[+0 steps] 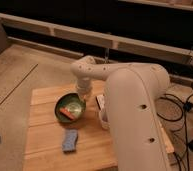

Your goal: Drag the ceramic bowl in a circle

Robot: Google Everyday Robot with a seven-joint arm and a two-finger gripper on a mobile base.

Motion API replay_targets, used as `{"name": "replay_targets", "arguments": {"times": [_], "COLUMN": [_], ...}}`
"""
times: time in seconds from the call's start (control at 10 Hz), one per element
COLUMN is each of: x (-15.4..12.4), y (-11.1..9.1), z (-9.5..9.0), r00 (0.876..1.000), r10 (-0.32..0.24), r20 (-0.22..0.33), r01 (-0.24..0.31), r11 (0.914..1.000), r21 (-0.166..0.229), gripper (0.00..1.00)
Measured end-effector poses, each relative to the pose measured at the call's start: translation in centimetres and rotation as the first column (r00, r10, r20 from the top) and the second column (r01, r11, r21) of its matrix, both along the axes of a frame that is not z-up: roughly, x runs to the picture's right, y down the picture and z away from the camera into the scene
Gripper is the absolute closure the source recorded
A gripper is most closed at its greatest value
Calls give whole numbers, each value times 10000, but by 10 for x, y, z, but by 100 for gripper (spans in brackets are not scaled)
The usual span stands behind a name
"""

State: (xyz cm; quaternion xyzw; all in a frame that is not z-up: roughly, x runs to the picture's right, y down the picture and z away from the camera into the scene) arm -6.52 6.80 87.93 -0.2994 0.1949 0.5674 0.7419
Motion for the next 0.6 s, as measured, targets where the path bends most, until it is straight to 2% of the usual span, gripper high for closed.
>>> {"name": "replay_targets", "arguments": {"times": [0.4,0.6], "x": [-1,1], "y": [-4,-18], "z": [-5,-14], "r00": [9999,9999], "r10": [106,-61], "r20": [51,-85], "r01": [-106,62], "r11": [9999,10000], "r21": [-29,74], "gripper": [20,20]}}
